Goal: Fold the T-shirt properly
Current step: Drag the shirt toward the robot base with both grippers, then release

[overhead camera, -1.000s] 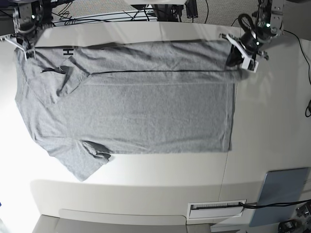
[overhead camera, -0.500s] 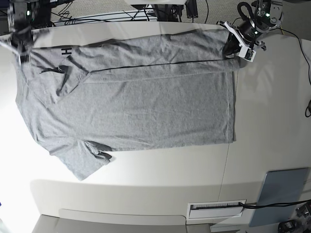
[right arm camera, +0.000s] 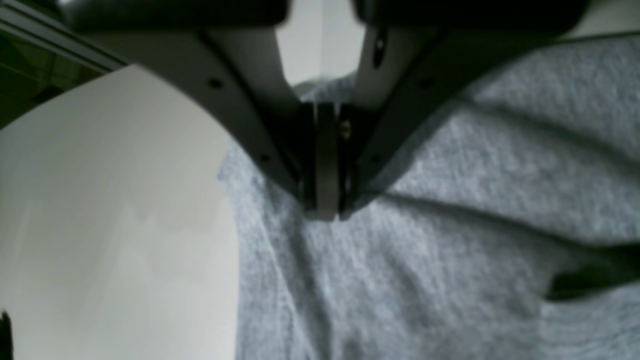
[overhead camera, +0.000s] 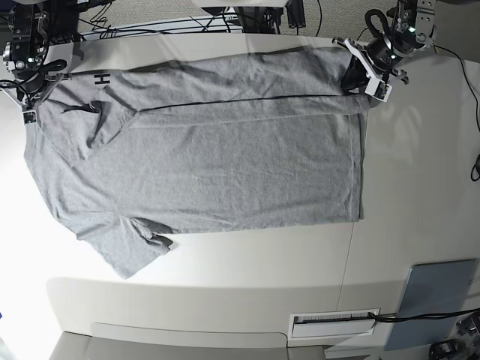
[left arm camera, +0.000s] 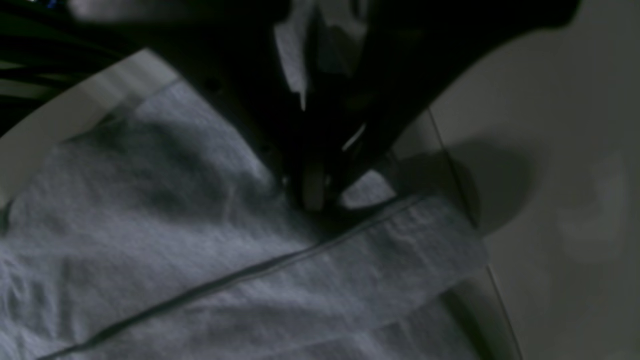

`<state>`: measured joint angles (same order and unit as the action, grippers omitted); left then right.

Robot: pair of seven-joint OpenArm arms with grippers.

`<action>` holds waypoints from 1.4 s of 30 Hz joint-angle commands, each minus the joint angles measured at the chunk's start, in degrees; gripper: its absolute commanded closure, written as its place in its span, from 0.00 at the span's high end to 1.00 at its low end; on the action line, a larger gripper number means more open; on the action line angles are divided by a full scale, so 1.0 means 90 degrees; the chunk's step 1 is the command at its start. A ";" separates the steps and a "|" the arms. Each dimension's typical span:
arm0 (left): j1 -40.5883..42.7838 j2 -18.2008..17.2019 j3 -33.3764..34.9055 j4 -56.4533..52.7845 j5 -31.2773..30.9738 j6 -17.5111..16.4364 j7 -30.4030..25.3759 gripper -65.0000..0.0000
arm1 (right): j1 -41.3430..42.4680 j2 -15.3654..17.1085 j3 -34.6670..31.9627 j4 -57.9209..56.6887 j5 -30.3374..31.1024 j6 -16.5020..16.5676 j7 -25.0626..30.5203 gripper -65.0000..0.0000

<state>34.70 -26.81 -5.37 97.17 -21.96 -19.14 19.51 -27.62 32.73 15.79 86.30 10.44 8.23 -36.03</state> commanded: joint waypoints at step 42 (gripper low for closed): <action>0.0731 -0.0639 0.0027 0.1163 0.1678 0.1054 0.0877 0.00 | -0.1695 -0.0073 0.0097 0.1940 -0.1615 -0.1375 0.0333 0.00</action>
<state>40.80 -32.03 -4.95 107.04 -7.05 -9.61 27.20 -42.68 31.11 16.05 102.87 -3.18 -3.31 -33.63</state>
